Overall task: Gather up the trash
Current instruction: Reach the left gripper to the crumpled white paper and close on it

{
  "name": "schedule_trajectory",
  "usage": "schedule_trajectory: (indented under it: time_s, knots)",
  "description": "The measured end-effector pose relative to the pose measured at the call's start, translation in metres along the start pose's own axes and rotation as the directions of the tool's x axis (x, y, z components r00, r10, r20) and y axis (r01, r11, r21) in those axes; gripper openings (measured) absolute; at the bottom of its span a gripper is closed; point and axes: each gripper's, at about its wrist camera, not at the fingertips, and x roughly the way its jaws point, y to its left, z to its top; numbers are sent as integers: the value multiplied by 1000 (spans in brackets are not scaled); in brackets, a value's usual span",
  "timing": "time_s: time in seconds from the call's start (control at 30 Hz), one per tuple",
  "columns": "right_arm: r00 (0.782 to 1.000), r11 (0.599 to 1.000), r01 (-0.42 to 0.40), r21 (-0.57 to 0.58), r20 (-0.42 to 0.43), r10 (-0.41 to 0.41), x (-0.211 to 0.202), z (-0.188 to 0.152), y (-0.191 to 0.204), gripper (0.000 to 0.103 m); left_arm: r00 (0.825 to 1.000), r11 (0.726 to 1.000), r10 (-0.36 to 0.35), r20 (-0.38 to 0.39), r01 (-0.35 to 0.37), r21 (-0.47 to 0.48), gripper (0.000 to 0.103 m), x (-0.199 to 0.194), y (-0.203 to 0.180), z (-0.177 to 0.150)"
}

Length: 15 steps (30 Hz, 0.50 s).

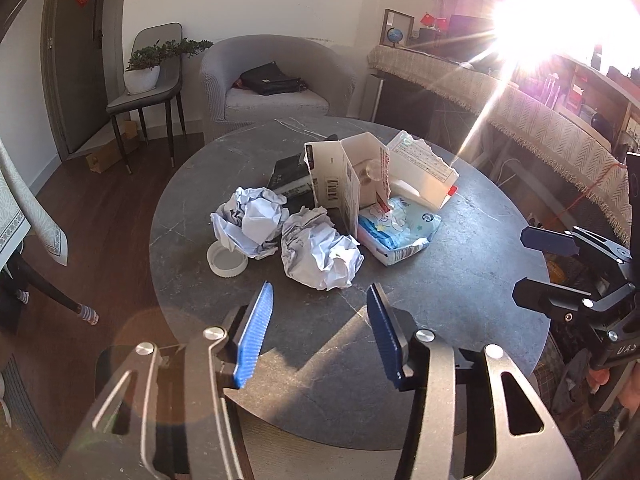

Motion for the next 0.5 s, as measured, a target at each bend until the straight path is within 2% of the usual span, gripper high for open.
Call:
schedule_trajectory:
  time_s: [0.3, 0.5]
  knots:
    - [1000, 1000, -18, 23, -2, 19, -15, -11, -16, 82, 999, 997, 1, -36, -3, -75, 52, 28, 3, 10]
    - [999, 999, -36, 32, 1, 36, -20, -13, -22, 82, 999, 995, 17, -31, -20, -98, 54, 41, 9, 19]
